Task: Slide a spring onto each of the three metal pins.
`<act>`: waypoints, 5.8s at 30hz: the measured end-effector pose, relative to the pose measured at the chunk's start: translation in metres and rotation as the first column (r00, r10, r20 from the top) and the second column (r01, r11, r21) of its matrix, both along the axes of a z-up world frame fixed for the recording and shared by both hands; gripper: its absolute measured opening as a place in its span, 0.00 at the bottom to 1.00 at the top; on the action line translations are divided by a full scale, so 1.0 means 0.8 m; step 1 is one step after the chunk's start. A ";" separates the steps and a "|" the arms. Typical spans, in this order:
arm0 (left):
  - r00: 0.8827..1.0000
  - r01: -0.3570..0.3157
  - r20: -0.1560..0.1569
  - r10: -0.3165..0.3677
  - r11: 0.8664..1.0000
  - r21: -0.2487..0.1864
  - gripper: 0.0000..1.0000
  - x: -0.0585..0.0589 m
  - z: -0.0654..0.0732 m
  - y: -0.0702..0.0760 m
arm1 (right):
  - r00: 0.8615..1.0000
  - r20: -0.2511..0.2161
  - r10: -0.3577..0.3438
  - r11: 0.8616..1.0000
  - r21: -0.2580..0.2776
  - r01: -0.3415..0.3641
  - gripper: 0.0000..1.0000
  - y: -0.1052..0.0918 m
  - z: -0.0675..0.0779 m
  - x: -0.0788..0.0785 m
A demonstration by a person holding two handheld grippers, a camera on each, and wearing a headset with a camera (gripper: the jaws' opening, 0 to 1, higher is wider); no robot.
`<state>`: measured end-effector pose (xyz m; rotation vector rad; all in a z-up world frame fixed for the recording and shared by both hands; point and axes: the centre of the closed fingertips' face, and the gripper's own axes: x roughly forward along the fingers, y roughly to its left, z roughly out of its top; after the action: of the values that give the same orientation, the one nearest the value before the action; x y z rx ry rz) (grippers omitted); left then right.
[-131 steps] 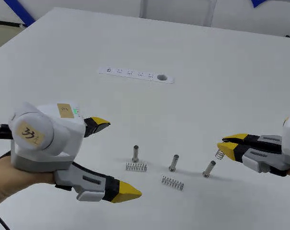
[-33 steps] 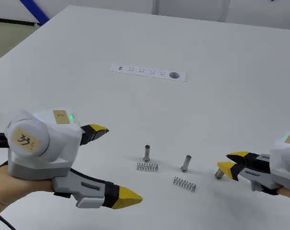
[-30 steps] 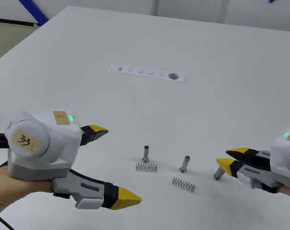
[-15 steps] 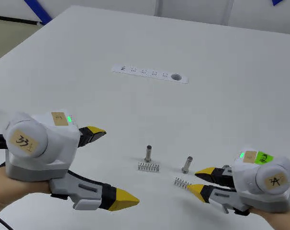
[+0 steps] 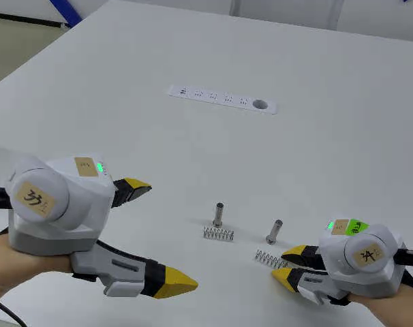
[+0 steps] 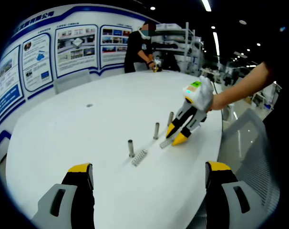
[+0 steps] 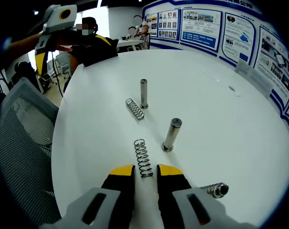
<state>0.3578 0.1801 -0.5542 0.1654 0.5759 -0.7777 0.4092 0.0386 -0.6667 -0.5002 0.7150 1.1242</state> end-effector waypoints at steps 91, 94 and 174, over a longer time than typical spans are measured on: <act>0.876 0.431 0.194 -0.442 0.897 0.097 0.10 -0.019 0.049 -0.138 | 0.876 0.296 0.380 0.921 -0.033 -0.388 0.19 0.039 0.192 -0.080; 0.872 0.437 0.192 -0.450 0.893 0.111 0.10 -0.020 0.047 -0.137 | 0.890 0.274 0.365 0.927 -0.018 -0.375 0.18 0.034 0.189 -0.077; 0.945 0.292 0.175 -0.276 0.954 -0.073 0.39 0.005 0.056 -0.116 | 0.978 0.174 0.116 0.932 0.322 -0.168 0.11 0.055 0.258 -0.031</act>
<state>0.3620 0.0873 -0.5093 0.2230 0.3608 -1.0607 0.3847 0.0828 -0.4601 -0.3453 0.3455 1.2986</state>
